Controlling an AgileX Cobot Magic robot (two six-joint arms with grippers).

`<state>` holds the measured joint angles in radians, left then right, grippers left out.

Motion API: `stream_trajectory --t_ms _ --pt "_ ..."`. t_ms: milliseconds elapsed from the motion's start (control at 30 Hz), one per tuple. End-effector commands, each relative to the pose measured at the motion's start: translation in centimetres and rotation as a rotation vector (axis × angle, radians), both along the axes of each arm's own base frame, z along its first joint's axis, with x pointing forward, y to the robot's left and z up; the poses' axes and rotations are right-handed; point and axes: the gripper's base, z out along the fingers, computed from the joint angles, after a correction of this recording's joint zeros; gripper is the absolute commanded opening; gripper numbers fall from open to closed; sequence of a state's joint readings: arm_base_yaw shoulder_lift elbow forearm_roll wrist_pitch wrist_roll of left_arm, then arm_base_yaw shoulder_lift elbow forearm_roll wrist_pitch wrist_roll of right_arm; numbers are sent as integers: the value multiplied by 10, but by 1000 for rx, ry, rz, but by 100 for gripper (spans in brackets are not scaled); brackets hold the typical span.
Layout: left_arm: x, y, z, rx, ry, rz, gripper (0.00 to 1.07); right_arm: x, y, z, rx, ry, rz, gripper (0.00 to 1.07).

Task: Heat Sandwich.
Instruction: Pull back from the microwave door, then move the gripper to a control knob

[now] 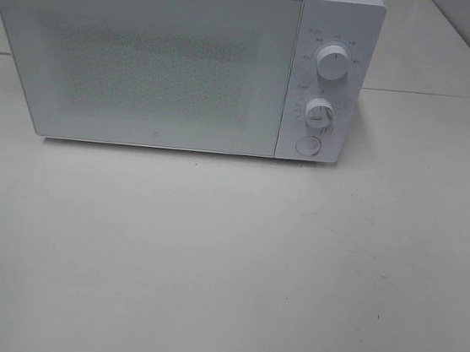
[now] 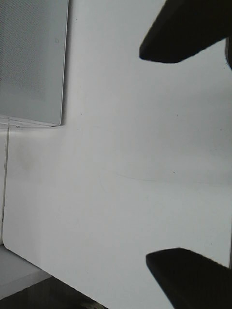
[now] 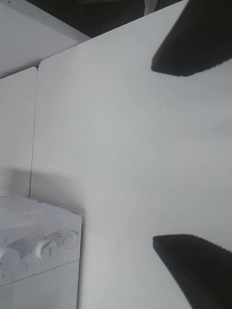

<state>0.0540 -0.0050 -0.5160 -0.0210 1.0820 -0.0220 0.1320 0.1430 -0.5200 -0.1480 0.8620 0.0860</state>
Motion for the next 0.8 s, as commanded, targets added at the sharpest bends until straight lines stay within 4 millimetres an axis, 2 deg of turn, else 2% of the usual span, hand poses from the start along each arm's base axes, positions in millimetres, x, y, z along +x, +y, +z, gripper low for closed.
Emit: stream_trajectory --t_ms 33,300,467,633,767,800 --pt "-3 -1 1 -2 -31 -2 98 14 3 6 -3 -29 10 80" --pt "-3 -1 1 -2 -31 -2 98 41 7 7 1 -35 24 78" --pt "-3 -1 1 -2 -31 -2 98 66 12 6 6 -17 34 76" --pt "-3 -1 1 -2 -31 -2 98 77 14 5 4 -8 40 76" --pt "-3 -1 1 -2 -31 -2 98 100 18 1 4 1 55 76" --pt "-3 -1 1 -2 -31 -2 98 100 18 1 4 1 55 76"
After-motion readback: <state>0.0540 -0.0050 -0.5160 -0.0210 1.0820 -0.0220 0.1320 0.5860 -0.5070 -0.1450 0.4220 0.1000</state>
